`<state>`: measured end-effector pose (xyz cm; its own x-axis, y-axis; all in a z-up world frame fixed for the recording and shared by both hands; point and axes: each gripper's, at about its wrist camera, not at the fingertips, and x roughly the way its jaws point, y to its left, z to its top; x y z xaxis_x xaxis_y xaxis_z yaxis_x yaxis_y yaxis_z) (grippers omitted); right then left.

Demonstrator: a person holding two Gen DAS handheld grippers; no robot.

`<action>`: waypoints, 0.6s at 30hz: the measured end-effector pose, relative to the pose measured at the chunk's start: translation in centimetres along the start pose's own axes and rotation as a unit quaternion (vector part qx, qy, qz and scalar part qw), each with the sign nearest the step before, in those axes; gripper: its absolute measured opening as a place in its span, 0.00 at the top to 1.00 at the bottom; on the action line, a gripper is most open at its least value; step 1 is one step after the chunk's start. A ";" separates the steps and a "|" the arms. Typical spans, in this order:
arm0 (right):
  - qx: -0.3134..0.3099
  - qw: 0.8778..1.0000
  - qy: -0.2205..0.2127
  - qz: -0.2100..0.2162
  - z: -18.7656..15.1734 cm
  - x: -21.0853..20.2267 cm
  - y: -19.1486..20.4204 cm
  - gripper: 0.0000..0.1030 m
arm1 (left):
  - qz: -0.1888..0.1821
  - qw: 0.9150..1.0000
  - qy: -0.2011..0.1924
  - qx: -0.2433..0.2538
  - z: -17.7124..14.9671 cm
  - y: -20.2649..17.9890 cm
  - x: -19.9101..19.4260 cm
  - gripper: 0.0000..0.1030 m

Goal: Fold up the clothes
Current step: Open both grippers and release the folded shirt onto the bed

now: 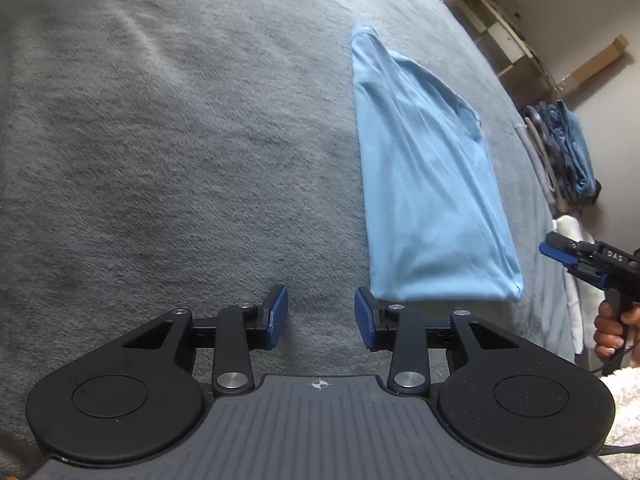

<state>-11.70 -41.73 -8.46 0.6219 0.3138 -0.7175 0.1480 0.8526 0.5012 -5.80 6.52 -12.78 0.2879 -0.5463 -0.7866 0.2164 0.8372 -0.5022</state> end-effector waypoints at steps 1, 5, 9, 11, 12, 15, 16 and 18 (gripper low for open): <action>-0.002 1.000 -0.003 0.001 0.1 0.1 0.2 0.64 | 0.003 1.000 -0.004 0.001 0.1 0.0 -0.2 0.64; -0.028 1.000 -0.012 0.002 0.1 0.3 1.7 0.64 | 0.013 1.000 -0.018 0.006 0.7 -0.2 -0.6 0.63; -0.062 0.998 -0.023 0.002 0.1 0.4 3.3 0.63 | 0.024 0.999 -0.032 0.016 1.4 -0.4 -1.1 0.63; -0.079 0.997 -0.026 0.004 0.2 0.5 4.0 0.64 | 0.026 0.998 -0.041 0.027 1.8 -0.9 -1.1 0.63; -0.087 0.996 -0.028 0.006 0.2 0.6 4.3 0.64 | 0.026 0.998 -0.046 0.033 2.1 -1.2 -1.1 0.63; -0.118 0.992 -0.032 0.007 0.1 1.0 5.5 0.64 | 0.027 0.996 -0.058 0.057 2.7 -2.5 -0.6 0.64; -0.129 0.991 -0.034 0.008 0.1 1.1 6.0 0.64 | 0.028 0.995 -0.059 0.069 2.9 -3.0 -0.3 0.64; -0.155 0.987 -0.034 0.011 -0.2 1.5 7.0 0.65 | 0.030 0.993 -0.062 0.095 3.1 -4.1 0.4 0.64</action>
<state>-9.88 -35.23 -6.10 0.6740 0.3143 -0.6686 -0.1024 0.9360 0.3368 -3.70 2.76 -9.90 0.4152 -0.5038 -0.7575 0.3645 0.8550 -0.3689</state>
